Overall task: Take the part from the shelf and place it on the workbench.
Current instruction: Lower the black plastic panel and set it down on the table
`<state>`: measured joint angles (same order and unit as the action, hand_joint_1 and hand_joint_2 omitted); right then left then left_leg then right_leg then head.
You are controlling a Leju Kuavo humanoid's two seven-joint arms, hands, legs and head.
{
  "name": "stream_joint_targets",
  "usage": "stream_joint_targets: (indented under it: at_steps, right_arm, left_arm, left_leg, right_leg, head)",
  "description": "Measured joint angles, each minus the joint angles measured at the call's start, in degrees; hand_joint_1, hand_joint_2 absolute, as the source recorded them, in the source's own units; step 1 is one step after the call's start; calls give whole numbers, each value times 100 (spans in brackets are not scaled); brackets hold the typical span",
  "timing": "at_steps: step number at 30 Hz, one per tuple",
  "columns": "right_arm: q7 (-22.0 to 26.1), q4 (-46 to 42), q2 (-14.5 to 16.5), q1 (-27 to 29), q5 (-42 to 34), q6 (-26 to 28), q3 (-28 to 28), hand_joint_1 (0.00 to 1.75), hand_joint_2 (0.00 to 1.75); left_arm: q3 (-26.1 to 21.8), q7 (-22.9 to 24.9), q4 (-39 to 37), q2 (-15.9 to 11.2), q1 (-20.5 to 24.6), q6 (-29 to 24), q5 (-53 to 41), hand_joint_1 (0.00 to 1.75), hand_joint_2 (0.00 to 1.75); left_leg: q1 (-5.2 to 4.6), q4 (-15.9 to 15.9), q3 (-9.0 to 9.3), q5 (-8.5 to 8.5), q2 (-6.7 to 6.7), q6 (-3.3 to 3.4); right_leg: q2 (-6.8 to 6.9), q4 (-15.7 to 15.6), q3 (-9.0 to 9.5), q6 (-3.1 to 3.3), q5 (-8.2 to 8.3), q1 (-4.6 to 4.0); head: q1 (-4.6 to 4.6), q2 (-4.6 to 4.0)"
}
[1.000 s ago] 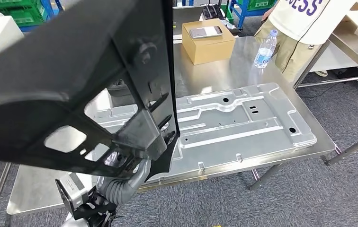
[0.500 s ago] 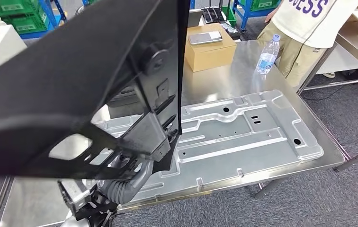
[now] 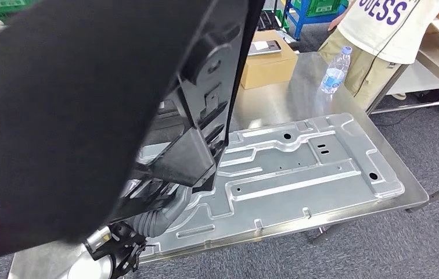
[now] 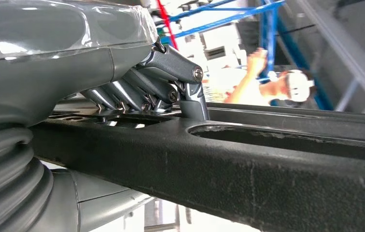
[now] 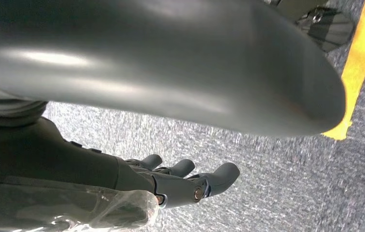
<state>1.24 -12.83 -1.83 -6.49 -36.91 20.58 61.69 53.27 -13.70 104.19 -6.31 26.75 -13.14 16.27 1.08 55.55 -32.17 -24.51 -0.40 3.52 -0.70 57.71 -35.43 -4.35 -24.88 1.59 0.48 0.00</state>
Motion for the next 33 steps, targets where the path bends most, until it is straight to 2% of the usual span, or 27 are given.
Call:
stream_joint_targets:
  at_steps: [2,5,7,8,9,11,12,14,16,18,20,21,22,23,24,26,27,28,31,33]
  right_arm:
    - [-8,0,1,-11,19,-8,10,0,0]
    - [-10,0,1,-16,28,-14,13,0,0]
    - [-20,-1,2,-28,40,-22,19,0,0]
    - [-45,-1,5,-46,71,-38,44,0,0]
    - [-70,-2,9,-69,103,-54,69,0,0]
    - [-124,-1,11,-133,179,-93,127,0,0]
    - [-132,-2,10,-162,194,-104,141,0,0]
    - [-144,-2,8,-199,216,-119,171,0,0]
    - [-151,-2,21,-213,238,-132,201,0,0]
    - [-168,-2,32,-235,261,-142,234,0,0]
    - [-197,-2,31,-253,274,-153,255,0,0]
    - [-209,-2,31,-255,279,-162,262,0,0]
    - [-218,-2,33,-255,285,-171,272,0,0]
    - [-222,-2,37,-256,297,-178,282,0,0]
    - [-227,-2,40,-259,310,-186,292,0,0]
    - [-240,-2,45,-274,343,-204,314,0,0]
    - [-251,-2,45,-284,359,-215,326,0,0]
    - [-264,-2,45,-292,373,-225,337,0,0]
    - [-306,-2,43,-310,407,-240,362,0,0]
    - [-315,-2,43,-326,434,-240,381,0,0]
  left_arm:
    - [10,8,-20,35,65,9,27,175,175]
    - [14,9,-34,46,82,10,45,175,175]
    - [23,13,-77,73,127,14,77,175,175]
    - [40,32,-186,118,218,17,126,175,175]
    - [56,57,-313,165,330,19,176,175,175]
    - [81,120,-605,258,597,15,285,175,175]
    - [80,140,-693,274,685,11,317,175,175]
    - [78,166,-860,299,820,7,365,175,175]
    - [76,198,-1033,322,930,-26,360,175,175]
    - [69,227,-1204,331,1051,-130,270,175,175]
    - [56,236,-1370,330,1149,-270,140,175,175]
    - [50,239,-1454,330,1177,-344,61,175,175]
    - [46,250,-1534,330,1198,-427,-32,175,175]
    - [45,273,-1609,330,1224,-533,-162,175,175]
    - [45,308,-1681,330,1264,-657,-324,175,175]
    - [43,415,-1820,330,1396,-964,-739,175,175]
    - [41,486,-1883,331,1469,-1114,-964,175,175]
    - [39,565,-1945,330,1532,-1248,-1187,175,175]
    - [34,810,-2107,327,1640,-1472,-1738,175,175]
    - [33,986,-2186,327,1708,-1559,-2122,175,175]
  left_leg:
    - [1,0,3,1,3,19]
    - [-1,0,3,-1,7,23]
    - [-13,0,0,-4,18,32]
    - [-38,0,6,-9,20,42]
    - [-64,1,18,-16,19,51]
    - [-121,8,38,-40,13,54]
    - [-135,10,38,-50,14,44]
    - [-149,2,33,-59,21,3]
    - [-142,30,17,-91,27,-59]
    - [-126,391,-150,-301,26,-122]
    - [-94,1196,-537,-660,24,-169]
    - [-84,1554,-723,-776,25,-186]
    - [-77,1742,-835,-794,25,-196]
    - [-71,1670,-828,-689,25,-198]
    - [-67,1371,-713,-497,26,-192]
    - [-74,505,-334,-98,27,-161]
    - [-80,200,-199,10,26,-136]
    - [-91,36,-127,50,22,-110]
    - [-105,-10,-111,66,9,-17]
    - [-82,-34,-93,86,10,50]
  right_leg:
    - [9,245,-102,-6,-156,1]
    - [8,389,-169,-9,-227,-1]
    - [9,786,-358,-17,-400,-9]
    - [9,926,-424,-3,-395,-21]
    - [9,828,-374,28,-284,-37]
    - [16,187,-60,114,54,-89]
    - [21,-111,82,141,142,-110]
    - [27,-265,145,168,153,-149]
    - [29,-299,153,224,178,-127]
    - [36,-335,169,278,201,-89]
    - [35,-336,169,297,198,-86]
    - [34,-335,169,299,195,-87]
    - [32,-334,169,299,193,-87]
    - [29,-333,171,295,190,-87]
    - [25,-331,175,288,186,-87]
    - [21,-323,177,258,173,-101]
    - [20,-318,172,236,170,-113]
    - [20,-317,166,212,169,-123]
    - [24,-305,160,126,155,-113]
    - [31,1,29,67,-40,-98]
  head:
    - [7,0]
    - [8,0]
    - [9,0]
    - [10,0]
    - [12,0]
    - [13,0]
    - [13,0]
    - [11,0]
    - [9,0]
    - [-6,0]
    - [-21,0]
    - [-22,0]
    - [-22,0]
    - [-23,0]
    - [-23,0]
    - [-25,0]
    - [-23,0]
    - [-20,0]
    - [-10,0]
    - [-4,0]
